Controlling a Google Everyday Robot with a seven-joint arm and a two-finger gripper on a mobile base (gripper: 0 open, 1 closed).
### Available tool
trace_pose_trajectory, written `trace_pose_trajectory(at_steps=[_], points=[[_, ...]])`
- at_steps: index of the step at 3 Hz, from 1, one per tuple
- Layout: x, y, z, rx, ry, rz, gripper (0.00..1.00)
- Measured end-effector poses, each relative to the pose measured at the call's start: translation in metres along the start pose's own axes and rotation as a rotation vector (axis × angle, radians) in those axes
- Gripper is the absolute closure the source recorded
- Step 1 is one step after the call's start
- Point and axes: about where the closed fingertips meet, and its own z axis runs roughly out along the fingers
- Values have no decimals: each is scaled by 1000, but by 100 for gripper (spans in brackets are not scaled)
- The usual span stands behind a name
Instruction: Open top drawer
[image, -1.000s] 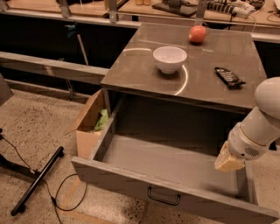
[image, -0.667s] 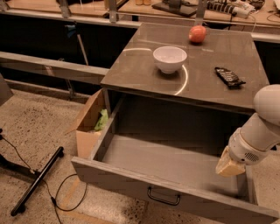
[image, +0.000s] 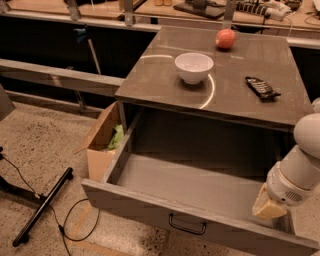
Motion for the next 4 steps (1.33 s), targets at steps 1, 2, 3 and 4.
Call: trace_pose_trajectory(at_steps=[1,2,3,4], points=[[5,30,4,-59,12,17,100],[8,68,6,-128,38,58,100],[11,89,5,-160,54,97,100],[8,66,-12,-56,38,103,100]])
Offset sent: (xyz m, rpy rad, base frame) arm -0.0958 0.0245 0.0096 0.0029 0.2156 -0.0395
